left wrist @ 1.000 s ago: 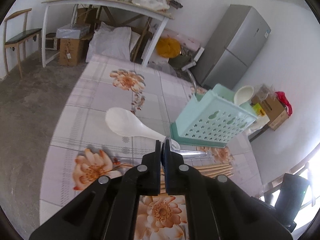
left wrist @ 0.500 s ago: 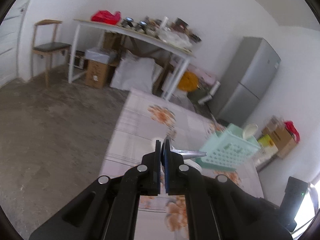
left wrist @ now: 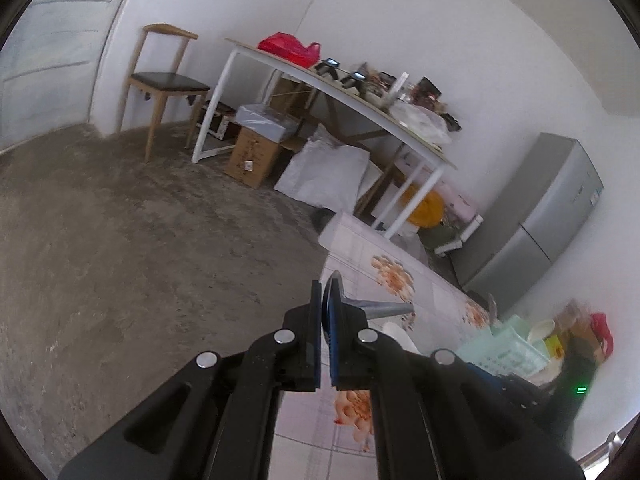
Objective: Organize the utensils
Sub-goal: 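Lift the metal spoon with the left tool while the right tool grasps the white rice spoon, then drop the metal spoon into the holder with the left tool while the right carries the rice spoon, then lower the white rice spoon into the green holder and open the right tool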
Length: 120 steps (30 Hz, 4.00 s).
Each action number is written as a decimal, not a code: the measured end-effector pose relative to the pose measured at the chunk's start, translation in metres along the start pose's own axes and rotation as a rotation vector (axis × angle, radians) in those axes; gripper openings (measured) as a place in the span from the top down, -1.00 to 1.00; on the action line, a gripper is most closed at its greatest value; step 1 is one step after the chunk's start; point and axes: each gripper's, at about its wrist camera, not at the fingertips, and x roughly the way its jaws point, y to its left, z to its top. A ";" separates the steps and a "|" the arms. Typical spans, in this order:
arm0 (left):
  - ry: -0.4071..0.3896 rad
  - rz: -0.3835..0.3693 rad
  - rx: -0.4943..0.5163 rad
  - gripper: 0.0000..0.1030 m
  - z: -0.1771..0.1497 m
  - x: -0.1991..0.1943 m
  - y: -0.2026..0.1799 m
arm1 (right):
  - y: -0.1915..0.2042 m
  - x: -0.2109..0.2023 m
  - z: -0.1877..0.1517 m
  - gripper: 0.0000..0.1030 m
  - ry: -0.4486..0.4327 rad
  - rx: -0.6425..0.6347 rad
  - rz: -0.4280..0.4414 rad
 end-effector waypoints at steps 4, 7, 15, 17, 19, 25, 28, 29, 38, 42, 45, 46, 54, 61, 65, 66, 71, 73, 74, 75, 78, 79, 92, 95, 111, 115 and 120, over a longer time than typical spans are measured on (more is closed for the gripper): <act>0.003 0.007 -0.021 0.96 0.005 0.007 0.011 | 0.016 0.042 0.010 0.30 0.067 -0.100 -0.079; 0.011 0.009 -0.029 0.96 0.007 0.014 0.015 | 0.022 0.061 0.013 0.33 0.097 -0.150 -0.123; 0.036 0.017 -0.046 0.96 0.009 0.034 0.021 | 0.025 0.100 0.009 0.67 0.189 -0.217 -0.189; 0.040 0.021 -0.049 0.96 0.008 0.037 0.023 | 0.023 0.101 0.008 0.82 0.193 -0.207 -0.195; 0.043 0.026 -0.050 0.96 0.009 0.040 0.024 | 0.023 0.101 0.008 0.86 0.188 -0.211 -0.199; 0.041 0.038 -0.054 0.96 0.008 0.044 0.023 | 0.022 0.091 0.010 0.97 0.130 -0.229 -0.229; 0.037 0.043 -0.055 0.96 0.009 0.044 0.024 | 0.017 0.075 0.017 0.99 0.083 -0.206 -0.225; 0.033 0.045 -0.056 0.96 0.010 0.043 0.023 | 0.015 0.065 0.020 1.00 0.060 -0.189 -0.219; -0.023 0.015 -0.040 0.96 0.021 0.029 0.011 | -0.026 -0.031 0.041 1.00 -0.136 0.040 -0.084; -0.063 -0.044 0.001 0.96 0.034 0.019 -0.010 | -0.048 -0.081 0.043 1.00 -0.242 0.161 -0.014; -0.091 -0.107 0.047 0.96 0.045 0.010 -0.032 | -0.064 -0.120 0.038 1.00 -0.322 0.242 0.012; -0.098 -0.145 0.068 0.96 0.050 0.007 -0.043 | -0.070 -0.136 0.034 1.00 -0.354 0.271 0.012; -0.107 -0.338 0.291 0.96 0.062 -0.003 -0.132 | -0.109 -0.199 0.006 1.00 -0.465 0.411 -0.122; -0.069 -0.351 0.565 0.96 0.038 0.004 -0.202 | -0.125 -0.210 -0.023 1.00 -0.475 0.503 -0.192; -0.065 -0.284 0.738 0.96 0.014 0.011 -0.234 | -0.128 -0.210 -0.032 1.00 -0.474 0.524 -0.197; -0.066 -0.275 0.763 0.96 0.012 0.015 -0.239 | -0.130 -0.212 -0.036 1.00 -0.475 0.528 -0.196; -0.048 -0.217 0.909 0.96 -0.015 0.030 -0.261 | -0.138 -0.213 -0.045 1.00 -0.472 0.550 -0.187; -0.044 -0.190 0.961 0.96 -0.024 0.038 -0.267 | -0.139 -0.213 -0.048 1.00 -0.472 0.555 -0.189; -0.042 -0.170 0.992 0.96 -0.030 0.042 -0.272 | -0.140 -0.214 -0.049 1.00 -0.472 0.555 -0.191; -0.040 -0.155 1.016 0.96 -0.035 0.046 -0.276 | -0.140 -0.213 -0.050 1.00 -0.472 0.555 -0.194; -0.028 -0.131 1.063 0.96 -0.046 0.054 -0.283 | -0.141 -0.216 -0.058 1.00 -0.472 0.561 -0.198; -0.017 -0.131 1.075 0.96 -0.050 0.059 -0.287 | -0.143 -0.216 -0.060 1.00 -0.473 0.566 -0.197; 0.167 -0.315 0.857 0.74 -0.056 0.105 -0.306 | -0.155 -0.226 -0.083 1.00 -0.494 0.636 -0.183; 0.141 -0.340 0.795 0.27 -0.053 0.104 -0.302 | -0.161 -0.229 -0.085 1.00 -0.506 0.653 -0.170; 0.066 -0.253 0.555 -0.56 -0.040 0.063 -0.218 | -0.222 -0.243 -0.031 1.00 -0.779 0.661 0.121; 0.097 -0.176 0.501 -0.58 -0.045 0.063 -0.180 | -0.238 -0.225 -0.019 1.00 -0.796 0.681 0.148; 0.132 -0.087 0.446 -0.59 -0.054 0.063 -0.140 | -0.248 -0.197 -0.016 1.00 -0.781 0.682 0.129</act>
